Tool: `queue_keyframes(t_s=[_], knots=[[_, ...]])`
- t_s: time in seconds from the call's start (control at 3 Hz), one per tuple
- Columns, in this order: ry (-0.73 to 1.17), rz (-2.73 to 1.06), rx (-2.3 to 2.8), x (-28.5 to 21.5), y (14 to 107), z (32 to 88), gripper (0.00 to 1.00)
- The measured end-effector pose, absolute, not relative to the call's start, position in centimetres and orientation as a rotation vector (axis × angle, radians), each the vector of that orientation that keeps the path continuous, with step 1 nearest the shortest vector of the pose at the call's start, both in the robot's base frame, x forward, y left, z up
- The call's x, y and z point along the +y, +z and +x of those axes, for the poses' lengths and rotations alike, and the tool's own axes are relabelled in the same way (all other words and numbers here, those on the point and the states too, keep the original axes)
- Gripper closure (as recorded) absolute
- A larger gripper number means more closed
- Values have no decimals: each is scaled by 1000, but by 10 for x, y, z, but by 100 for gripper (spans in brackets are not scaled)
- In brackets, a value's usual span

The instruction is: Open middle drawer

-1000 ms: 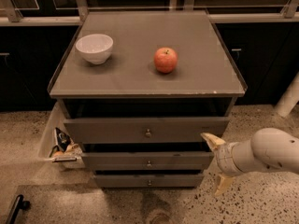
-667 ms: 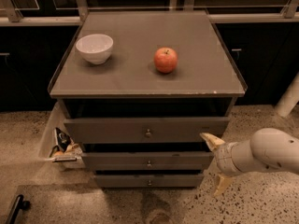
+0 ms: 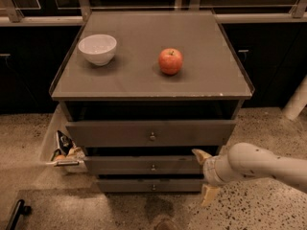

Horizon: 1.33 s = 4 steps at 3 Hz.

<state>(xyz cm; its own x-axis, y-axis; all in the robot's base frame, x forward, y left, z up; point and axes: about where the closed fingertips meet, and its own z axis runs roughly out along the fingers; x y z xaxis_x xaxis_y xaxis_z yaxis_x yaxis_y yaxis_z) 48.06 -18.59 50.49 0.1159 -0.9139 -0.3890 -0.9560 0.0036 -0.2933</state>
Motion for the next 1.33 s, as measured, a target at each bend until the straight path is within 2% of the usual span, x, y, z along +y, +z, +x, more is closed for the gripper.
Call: queue_keyframes(t_s=[0.33,0.67,1.33], knots=[[175,-1914,1832,-178,460,495,0],[206,-1889,1824,-177,408,540,0],[201,-1876,1792,-170,404,549,0]])
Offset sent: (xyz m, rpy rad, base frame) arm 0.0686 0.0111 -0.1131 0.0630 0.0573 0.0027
